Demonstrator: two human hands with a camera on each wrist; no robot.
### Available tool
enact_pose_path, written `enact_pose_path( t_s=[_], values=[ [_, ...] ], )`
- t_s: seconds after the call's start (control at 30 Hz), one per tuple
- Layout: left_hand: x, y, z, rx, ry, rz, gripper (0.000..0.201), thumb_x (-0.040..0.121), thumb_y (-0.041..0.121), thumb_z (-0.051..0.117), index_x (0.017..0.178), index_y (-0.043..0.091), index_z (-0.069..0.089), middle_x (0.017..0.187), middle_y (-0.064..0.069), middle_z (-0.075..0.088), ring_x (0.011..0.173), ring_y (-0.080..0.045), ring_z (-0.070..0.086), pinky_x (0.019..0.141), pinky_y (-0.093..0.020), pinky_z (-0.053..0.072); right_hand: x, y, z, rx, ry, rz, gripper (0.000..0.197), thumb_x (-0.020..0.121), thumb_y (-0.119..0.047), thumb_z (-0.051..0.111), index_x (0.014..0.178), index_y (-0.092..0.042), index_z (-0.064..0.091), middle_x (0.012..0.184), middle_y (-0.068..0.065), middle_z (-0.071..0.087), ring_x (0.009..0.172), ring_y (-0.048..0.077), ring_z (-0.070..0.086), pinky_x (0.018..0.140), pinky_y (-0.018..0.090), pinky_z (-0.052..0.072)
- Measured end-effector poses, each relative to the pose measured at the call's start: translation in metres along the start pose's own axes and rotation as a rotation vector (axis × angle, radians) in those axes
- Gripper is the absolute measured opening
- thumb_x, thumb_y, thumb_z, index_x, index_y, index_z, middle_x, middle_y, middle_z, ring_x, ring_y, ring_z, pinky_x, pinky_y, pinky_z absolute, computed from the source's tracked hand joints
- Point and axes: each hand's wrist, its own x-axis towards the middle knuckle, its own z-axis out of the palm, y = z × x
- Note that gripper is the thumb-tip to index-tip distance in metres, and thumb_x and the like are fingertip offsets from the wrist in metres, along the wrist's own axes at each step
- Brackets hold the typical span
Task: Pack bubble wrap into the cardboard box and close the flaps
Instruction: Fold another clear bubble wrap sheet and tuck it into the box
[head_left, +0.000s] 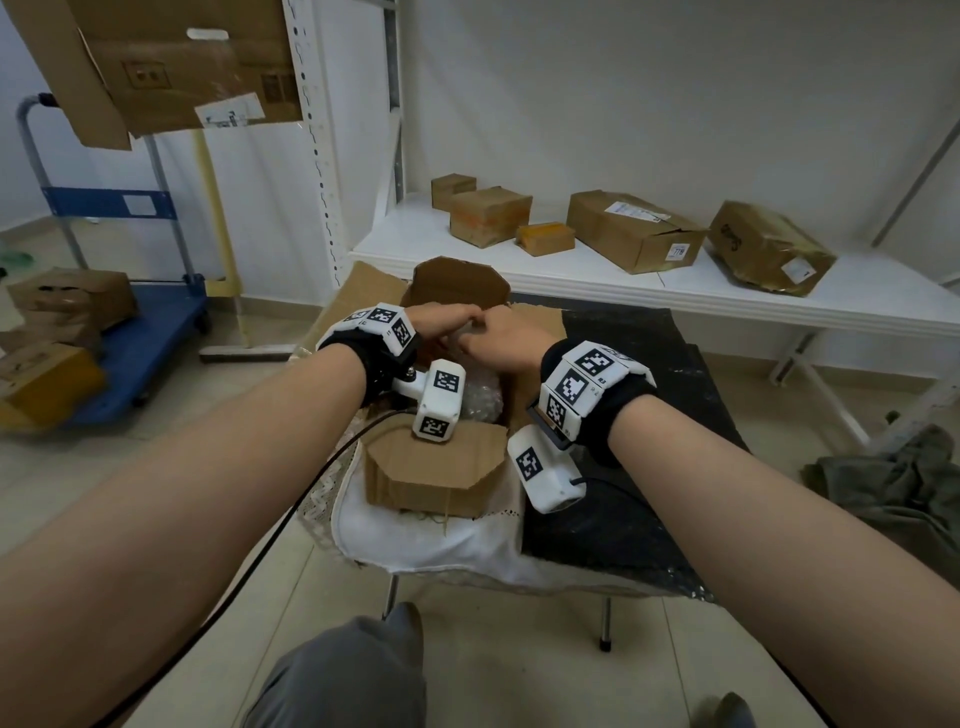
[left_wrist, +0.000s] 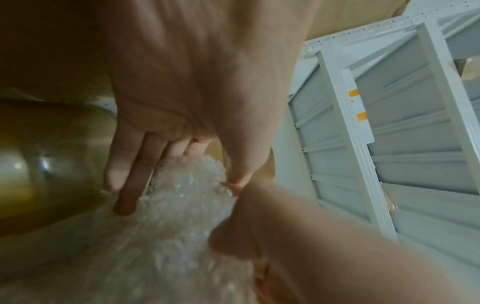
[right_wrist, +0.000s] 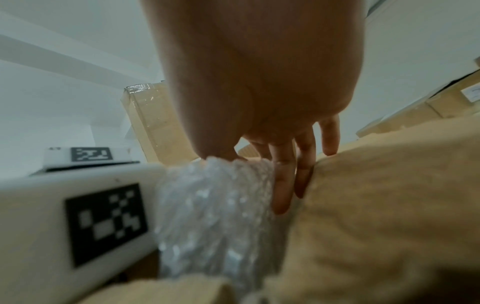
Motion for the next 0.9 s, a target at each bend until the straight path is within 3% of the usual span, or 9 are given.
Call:
enact_pose_path(
  t_s=[0.13, 0.23, 0.33, 0.4, 0.47, 0.57, 0.73, 0.83, 0.9],
  values=[
    [0.004, -0.008, -0.001, -0.122, 0.040, -0.058, 0.037, 0.092, 0.040, 0.041, 0.090, 0.006, 0.055, 0.076, -0.015, 0.063, 0.068, -0.028, 0.057, 0.074, -0.034, 0.047, 0.003, 0.007, 0.001, -0.041, -0.008, 0.014, 0.042, 0.095, -0.036, 0.048, 0.124, -0.007, 0.060, 0.118, 0.010, 0.065, 0.108, 0.027, 0.060, 0.095, 0.037, 0.050],
    [-0.001, -0.013, -0.004, -0.097, 0.066, -0.059, 0.022, 0.091, 0.021, 0.039, 0.079, 0.007, 0.052, 0.049, -0.005, 0.063, 0.061, -0.024, 0.056, 0.077, -0.032, 0.046, 0.004, 0.005, 0.005, -0.097, 0.039, -0.004, 0.041, 0.097, -0.041, 0.047, 0.116, -0.010, 0.064, 0.116, 0.010, 0.054, 0.107, 0.026, 0.055, 0.090, 0.032, 0.043],
    [0.000, -0.020, -0.009, -0.060, 0.021, -0.015, 0.021, 0.094, 0.014, 0.046, 0.082, 0.005, 0.061, 0.067, -0.008, 0.071, 0.064, -0.019, 0.066, 0.081, -0.031, 0.052, 0.005, 0.006, 0.008, -0.143, 0.143, -0.034, 0.038, 0.099, -0.034, 0.043, 0.117, -0.010, 0.066, 0.131, 0.012, 0.035, 0.113, 0.028, 0.047, 0.100, 0.037, 0.040],
    [-0.001, -0.024, -0.012, 0.024, -0.027, 0.018, 0.021, 0.095, 0.005, 0.048, 0.092, 0.002, 0.069, 0.088, -0.012, 0.072, 0.076, -0.019, 0.070, 0.090, -0.033, 0.053, 0.005, 0.008, 0.005, -0.089, 0.138, -0.090, 0.033, 0.098, -0.025, 0.047, 0.128, -0.015, 0.058, 0.131, 0.010, 0.036, 0.106, 0.023, 0.052, 0.092, 0.031, 0.041],
    [-0.001, -0.026, -0.014, 0.130, -0.070, 0.043, 0.030, 0.092, -0.003, 0.048, 0.105, 0.008, 0.073, 0.103, -0.010, 0.074, 0.098, -0.023, 0.069, 0.099, -0.038, 0.049, 0.005, 0.010, -0.001, -0.054, 0.133, -0.147, 0.030, 0.095, -0.020, 0.053, 0.125, -0.020, 0.055, 0.120, 0.004, 0.043, 0.096, 0.018, 0.051, 0.084, 0.029, 0.040],
    [0.001, -0.028, -0.017, 0.242, -0.075, 0.052, 0.033, 0.090, -0.001, 0.056, 0.089, 0.025, 0.077, 0.108, -0.005, 0.075, 0.106, -0.022, 0.066, 0.104, -0.040, 0.047, 0.004, 0.010, -0.007, -0.099, 0.115, -0.177, 0.020, 0.093, -0.019, 0.057, 0.109, -0.019, 0.068, 0.090, -0.007, 0.053, 0.089, 0.014, 0.052, 0.078, 0.028, 0.040],
    [0.008, -0.033, -0.019, 0.288, -0.060, 0.040, 0.015, 0.080, 0.031, 0.072, 0.087, 0.018, 0.077, 0.099, -0.009, 0.076, 0.096, -0.025, 0.067, 0.103, -0.042, 0.047, 0.000, 0.007, -0.011, -0.155, 0.047, -0.186, 0.024, 0.094, -0.028, 0.058, 0.115, -0.023, 0.068, 0.117, -0.002, 0.066, 0.105, 0.014, 0.058, 0.077, 0.022, 0.040],
    [0.002, -0.028, -0.016, 0.304, -0.105, 0.033, 0.024, 0.083, 0.030, 0.064, 0.062, 0.020, 0.069, 0.062, 0.004, 0.069, 0.069, -0.016, 0.060, 0.081, -0.029, 0.046, 0.000, 0.005, -0.010, -0.195, -0.074, -0.185, 0.033, 0.088, -0.031, 0.067, 0.117, -0.018, 0.058, 0.115, 0.001, 0.061, 0.103, 0.018, 0.058, 0.081, 0.028, 0.046],
    [0.000, -0.025, -0.013, 0.285, -0.104, 0.030, 0.032, 0.097, 0.026, 0.052, 0.069, 0.015, 0.065, 0.053, 0.007, 0.066, 0.053, -0.007, 0.060, 0.065, -0.021, 0.045, 0.002, 0.005, -0.007, -0.228, -0.103, -0.176, 0.030, 0.085, -0.023, 0.071, 0.110, -0.017, 0.056, 0.110, 0.003, 0.055, 0.098, 0.020, 0.054, 0.076, 0.029, 0.045]
  ],
)
